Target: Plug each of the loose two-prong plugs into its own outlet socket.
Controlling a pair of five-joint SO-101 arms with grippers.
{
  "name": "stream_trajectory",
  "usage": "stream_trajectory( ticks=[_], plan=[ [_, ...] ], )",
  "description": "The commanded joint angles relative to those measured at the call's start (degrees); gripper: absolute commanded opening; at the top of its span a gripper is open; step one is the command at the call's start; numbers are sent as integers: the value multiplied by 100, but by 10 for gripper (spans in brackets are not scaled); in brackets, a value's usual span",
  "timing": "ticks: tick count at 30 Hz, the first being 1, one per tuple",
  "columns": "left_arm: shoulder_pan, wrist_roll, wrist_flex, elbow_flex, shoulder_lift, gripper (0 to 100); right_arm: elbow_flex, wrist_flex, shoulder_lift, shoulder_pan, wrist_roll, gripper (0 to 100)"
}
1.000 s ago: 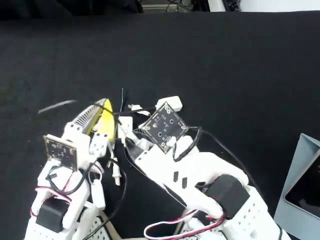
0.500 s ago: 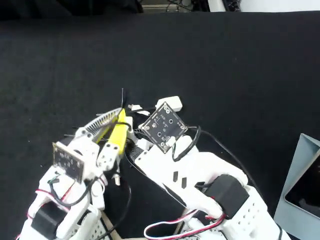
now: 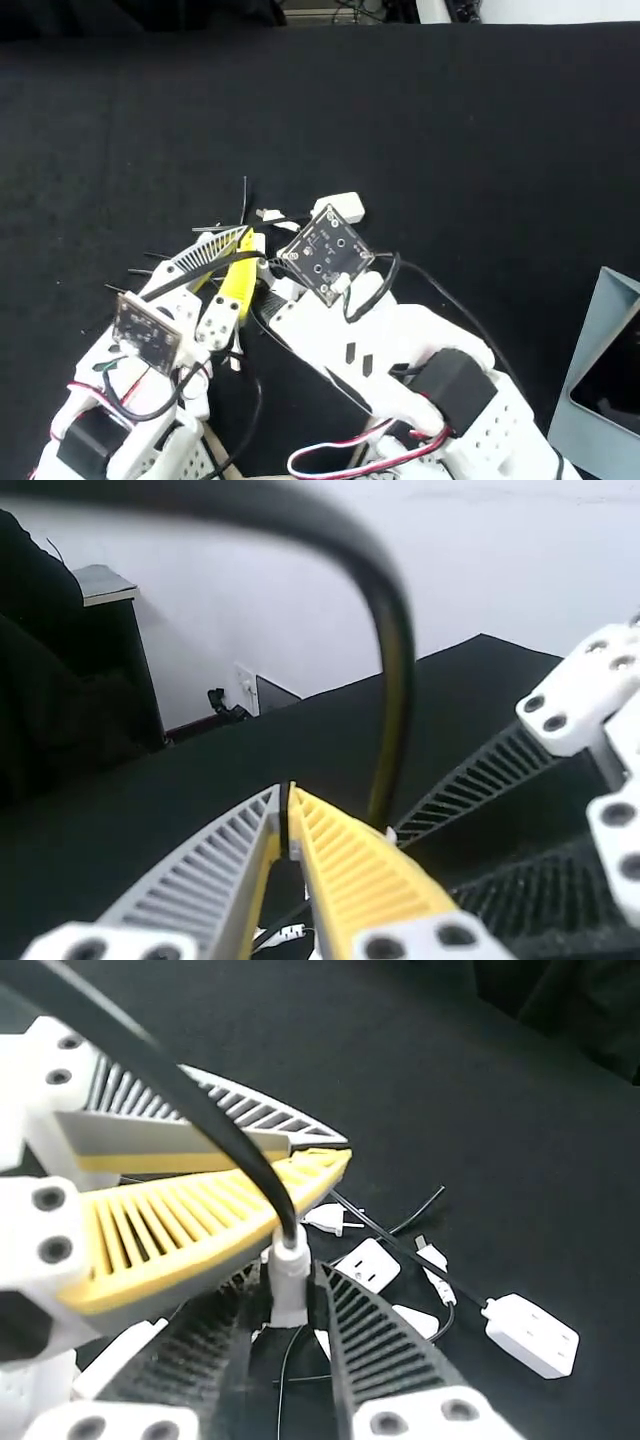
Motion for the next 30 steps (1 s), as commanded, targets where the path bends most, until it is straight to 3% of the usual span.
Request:
stream_trajectory(
  ticks=[1,7,13,18,22,30],
  plan=[
    [198,-510,26,-259,-9,30,75,-105,-57,-79,9,11],
    [286,-554,26,-268,-18,30,198,-105,-57,-53,-26,11],
    [163,-580,26,-277,-18,30,171,-114,-66,475,-44,11],
    [-1165,-536,141,-207,-9,30,189,-123,-66,1336,-44,12],
    [-2132,9,1169,-312,0,30,207,-141,-66,2110,-53,12],
    [-2563,-448,1864,-374,325,30,1182,-949,-57,2857,-501,12]
  ],
)
